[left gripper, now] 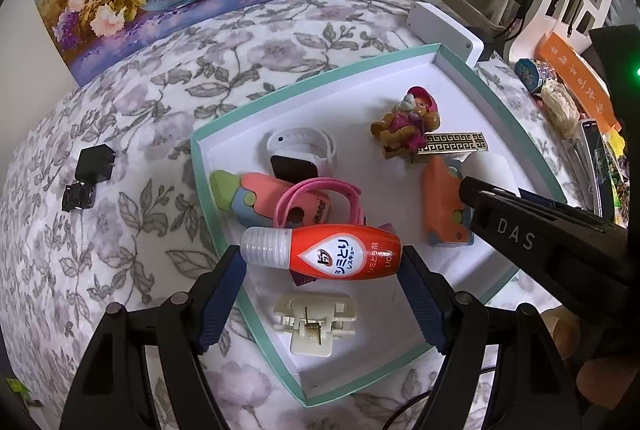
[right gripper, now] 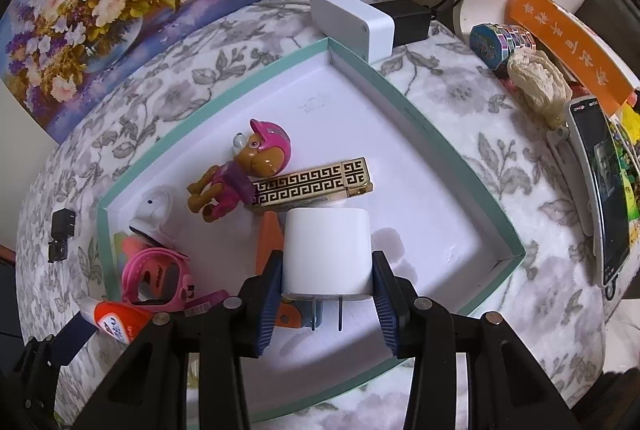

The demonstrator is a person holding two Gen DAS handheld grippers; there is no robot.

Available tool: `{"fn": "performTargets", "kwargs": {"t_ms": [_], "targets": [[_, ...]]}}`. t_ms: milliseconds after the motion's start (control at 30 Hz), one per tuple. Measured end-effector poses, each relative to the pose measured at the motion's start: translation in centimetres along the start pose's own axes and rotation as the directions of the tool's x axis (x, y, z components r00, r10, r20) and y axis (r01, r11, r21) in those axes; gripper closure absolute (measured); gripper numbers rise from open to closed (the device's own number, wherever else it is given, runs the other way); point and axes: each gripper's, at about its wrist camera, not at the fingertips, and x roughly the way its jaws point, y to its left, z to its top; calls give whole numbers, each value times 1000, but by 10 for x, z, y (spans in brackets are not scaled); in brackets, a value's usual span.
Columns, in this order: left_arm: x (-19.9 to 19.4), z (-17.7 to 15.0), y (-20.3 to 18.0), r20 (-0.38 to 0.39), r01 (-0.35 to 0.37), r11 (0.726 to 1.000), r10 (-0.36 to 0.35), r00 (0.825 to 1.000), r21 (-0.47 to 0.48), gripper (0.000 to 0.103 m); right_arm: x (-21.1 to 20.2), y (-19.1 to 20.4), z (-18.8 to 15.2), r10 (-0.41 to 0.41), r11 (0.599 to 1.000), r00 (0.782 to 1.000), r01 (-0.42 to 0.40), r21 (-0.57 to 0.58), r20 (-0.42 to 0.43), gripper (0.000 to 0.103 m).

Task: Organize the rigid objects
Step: 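Open the right gripper to set the charger in the tray while the left releases the bottle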

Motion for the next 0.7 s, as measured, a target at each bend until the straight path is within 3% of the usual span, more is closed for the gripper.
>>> {"fn": "performTargets", "kwargs": {"t_ms": [233, 367, 700], "targets": [[-1, 0, -2, -3, -10, 1000, 10, 1000, 7, 24, 1, -2, -1, 10, 1000, 1000, -10, 25, -7, 55], [-3, 0, -1, -2, -4, 1000, 4, 1000, 1, 24, 1, -5, -1, 19, 999, 1000, -19, 41, -7, 46], [-10, 5, 19, 18, -36, 997, 37, 999, -72, 24, -1, 2, -1, 27, 1000, 1000, -28, 8, 15, 34]]}}
